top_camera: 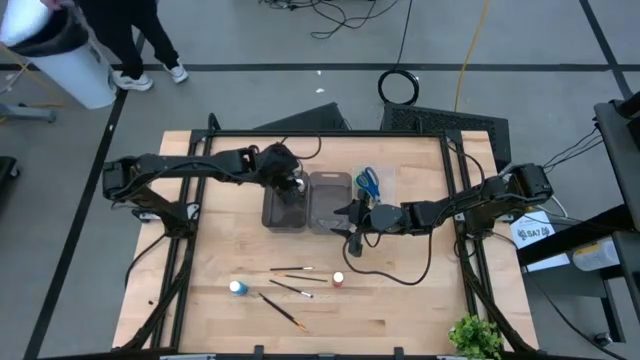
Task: Pick & Place Paint Supplies
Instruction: Put the orange paint bottle into the left black bin
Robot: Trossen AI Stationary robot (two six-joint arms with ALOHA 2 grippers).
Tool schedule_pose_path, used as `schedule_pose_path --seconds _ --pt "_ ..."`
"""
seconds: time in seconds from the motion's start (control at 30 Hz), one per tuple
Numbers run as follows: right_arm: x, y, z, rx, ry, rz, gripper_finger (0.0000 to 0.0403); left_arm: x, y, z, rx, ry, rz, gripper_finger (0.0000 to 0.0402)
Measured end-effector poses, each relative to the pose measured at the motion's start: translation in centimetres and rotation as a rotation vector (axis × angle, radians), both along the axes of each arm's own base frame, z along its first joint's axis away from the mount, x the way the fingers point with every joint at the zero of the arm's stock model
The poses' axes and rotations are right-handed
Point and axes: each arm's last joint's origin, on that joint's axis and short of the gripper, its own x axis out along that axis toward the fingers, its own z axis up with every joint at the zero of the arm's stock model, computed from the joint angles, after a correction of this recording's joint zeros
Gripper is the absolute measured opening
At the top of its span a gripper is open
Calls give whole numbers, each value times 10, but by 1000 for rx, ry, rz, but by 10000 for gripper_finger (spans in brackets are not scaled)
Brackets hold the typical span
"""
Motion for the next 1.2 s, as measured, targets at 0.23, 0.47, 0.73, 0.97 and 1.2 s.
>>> schedule_pose_path --seconds 0.23,0.47,0.73,0.97,1.2 --pt "0 0 0 0 6 1 238 -35 -27 29 -152 14 -74 198" --pt "-1 0 -2 8 24 -2 238 -70 -104 52 -239 65 -266 182" --pt "-1 0 -2 15 16 -4 238 -102 -185 58 -294 101 -552 181" --pt "-1 0 -2 14 16 -5 238 -118 -228 46 -161 158 -656 177" --pt "-1 0 -2 14 16 -6 238 -120 -249 29 -72 218 -697 161"
